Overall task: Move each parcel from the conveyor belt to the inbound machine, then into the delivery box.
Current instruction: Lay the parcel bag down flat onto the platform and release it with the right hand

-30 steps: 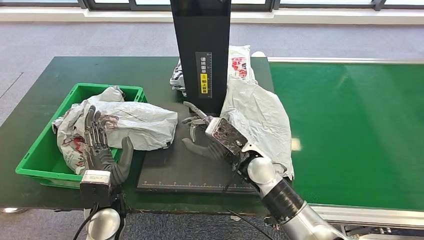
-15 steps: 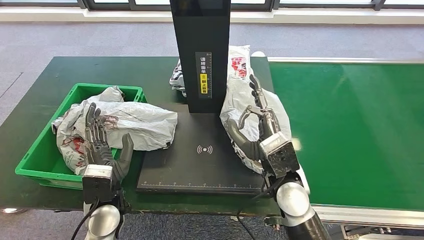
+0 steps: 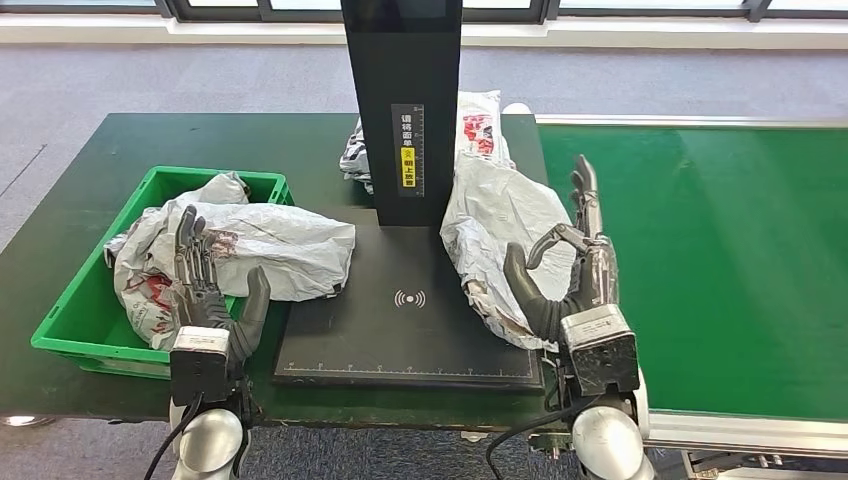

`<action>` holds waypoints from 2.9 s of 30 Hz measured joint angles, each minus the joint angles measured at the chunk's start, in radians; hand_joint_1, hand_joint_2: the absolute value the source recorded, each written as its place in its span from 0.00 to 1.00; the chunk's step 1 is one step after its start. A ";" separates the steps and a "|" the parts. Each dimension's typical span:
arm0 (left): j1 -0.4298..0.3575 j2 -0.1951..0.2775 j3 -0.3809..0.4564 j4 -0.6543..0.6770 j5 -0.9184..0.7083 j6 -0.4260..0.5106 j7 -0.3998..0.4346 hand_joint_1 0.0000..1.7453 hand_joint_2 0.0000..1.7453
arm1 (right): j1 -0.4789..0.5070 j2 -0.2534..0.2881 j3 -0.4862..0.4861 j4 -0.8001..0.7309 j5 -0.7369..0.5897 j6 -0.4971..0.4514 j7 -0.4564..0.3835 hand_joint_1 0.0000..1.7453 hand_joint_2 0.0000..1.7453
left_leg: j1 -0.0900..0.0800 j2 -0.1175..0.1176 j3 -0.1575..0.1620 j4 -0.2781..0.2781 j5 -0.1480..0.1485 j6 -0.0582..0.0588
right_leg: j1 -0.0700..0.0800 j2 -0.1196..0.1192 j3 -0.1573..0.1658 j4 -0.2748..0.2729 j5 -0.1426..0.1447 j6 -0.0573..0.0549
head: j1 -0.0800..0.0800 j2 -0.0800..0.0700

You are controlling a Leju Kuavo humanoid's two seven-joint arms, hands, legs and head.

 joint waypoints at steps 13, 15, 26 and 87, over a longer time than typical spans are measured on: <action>-0.047 -0.005 -0.001 0.024 -0.005 -0.018 0.058 0.00 1.00 | 0.056 0.034 -0.226 0.204 0.357 -0.102 0.313 0.00 0.00 | -0.001 0.000 0.000 0.000 -0.001 0.001 | 0.000 0.000 0.000 0.000 0.000 0.001 | 0.000 0.000; -0.052 -0.005 -0.003 0.030 -0.005 -0.018 0.060 0.00 1.00 | 0.033 0.033 -0.239 0.284 0.367 -0.093 0.320 0.00 0.00 | -0.001 0.000 0.000 0.000 -0.001 0.001 | 0.000 0.000 0.000 0.000 0.000 0.001 | 0.000 0.000; -0.053 -0.004 -0.012 0.061 -0.005 0.011 0.050 0.00 1.00 | -0.156 0.004 -0.250 0.673 0.358 -0.118 0.275 0.00 0.00 | -0.001 0.000 0.000 0.000 0.000 0.001 | -0.001 0.000 0.001 0.000 0.000 0.001 | 0.000 0.000; -0.049 0.010 -0.026 0.050 -0.005 -0.018 0.028 0.00 1.00 | -0.282 0.106 0.017 0.915 0.004 0.544 0.077 0.00 1.00 | -0.001 -0.001 -0.001 0.001 0.000 0.001 | -0.001 0.000 0.000 0.000 0.000 0.001 | 0.000 0.000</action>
